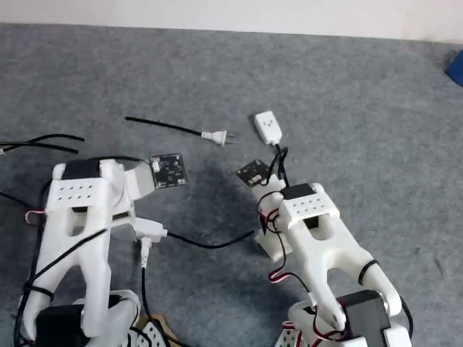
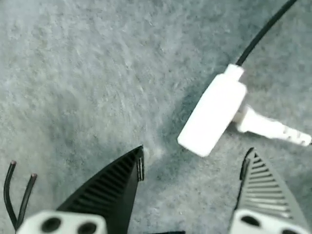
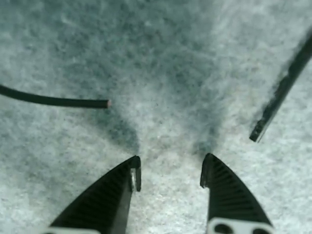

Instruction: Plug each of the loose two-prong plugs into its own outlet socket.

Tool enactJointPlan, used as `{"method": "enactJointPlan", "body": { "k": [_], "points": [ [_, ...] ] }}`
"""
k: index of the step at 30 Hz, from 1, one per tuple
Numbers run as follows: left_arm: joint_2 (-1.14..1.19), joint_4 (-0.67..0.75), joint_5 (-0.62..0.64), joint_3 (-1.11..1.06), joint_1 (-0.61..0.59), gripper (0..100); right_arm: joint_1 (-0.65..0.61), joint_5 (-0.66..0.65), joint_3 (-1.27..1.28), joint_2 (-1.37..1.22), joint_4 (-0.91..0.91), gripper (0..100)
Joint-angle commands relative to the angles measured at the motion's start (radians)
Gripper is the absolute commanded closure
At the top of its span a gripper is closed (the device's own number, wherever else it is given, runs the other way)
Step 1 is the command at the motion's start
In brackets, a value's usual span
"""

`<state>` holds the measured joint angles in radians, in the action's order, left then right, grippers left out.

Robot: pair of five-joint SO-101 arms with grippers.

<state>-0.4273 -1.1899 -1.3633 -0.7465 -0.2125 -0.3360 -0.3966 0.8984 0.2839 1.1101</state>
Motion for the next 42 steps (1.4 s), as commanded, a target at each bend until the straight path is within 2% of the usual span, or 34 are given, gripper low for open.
{"method": "enactJointPlan", "body": {
  "k": [1, 8, 13, 18, 22, 25, 28, 33, 36, 42],
  "points": [
    [0.028, 0.132, -0.124, -0.038, -0.024, 68, 0.004, -0.035, 0.001, 0.035, -0.015, 80.0],
    [0.243, 0.184, -0.115, 0.067, -0.027, 68, 0.004, -0.035, 0.001, 0.035, -0.015, 80.0],
    [0.308, 0.184, -0.121, 0.091, -0.022, 79, 0.004, -0.035, 0.001, 0.035, -0.016, 80.0],
    [0.311, 0.186, -0.112, 0.091, -0.024, 98, 0.004, -0.035, 0.001, 0.035, -0.016, 80.0],
    [0.311, 0.192, -0.003, 0.116, -0.030, 100, 0.004, -0.035, 0.001, 0.035, -0.018, 80.0],
    [0.311, 0.184, 0.026, 0.148, -0.042, 100, 0.004, -0.035, 0.001, 0.035, -0.019, 80.0],
    [0.317, 0.184, 0.026, 0.170, -0.050, 95, 0.004, -0.035, 0.001, 0.035, -0.019, 80.0],
    [0.321, 0.192, 0.009, 0.213, -0.042, 67, 0.004, -0.040, 0.001, 0.035, -0.018, 80.0],
    [0.323, 0.187, -0.147, 0.272, -0.027, 62, 0.004, -0.040, 0.001, 0.035, -0.018, 80.0],
    [0.323, 0.192, -0.443, 0.323, 0.001, 61, 0.004, -0.040, 0.001, 0.035, -0.018, 80.0]
  ]
}}
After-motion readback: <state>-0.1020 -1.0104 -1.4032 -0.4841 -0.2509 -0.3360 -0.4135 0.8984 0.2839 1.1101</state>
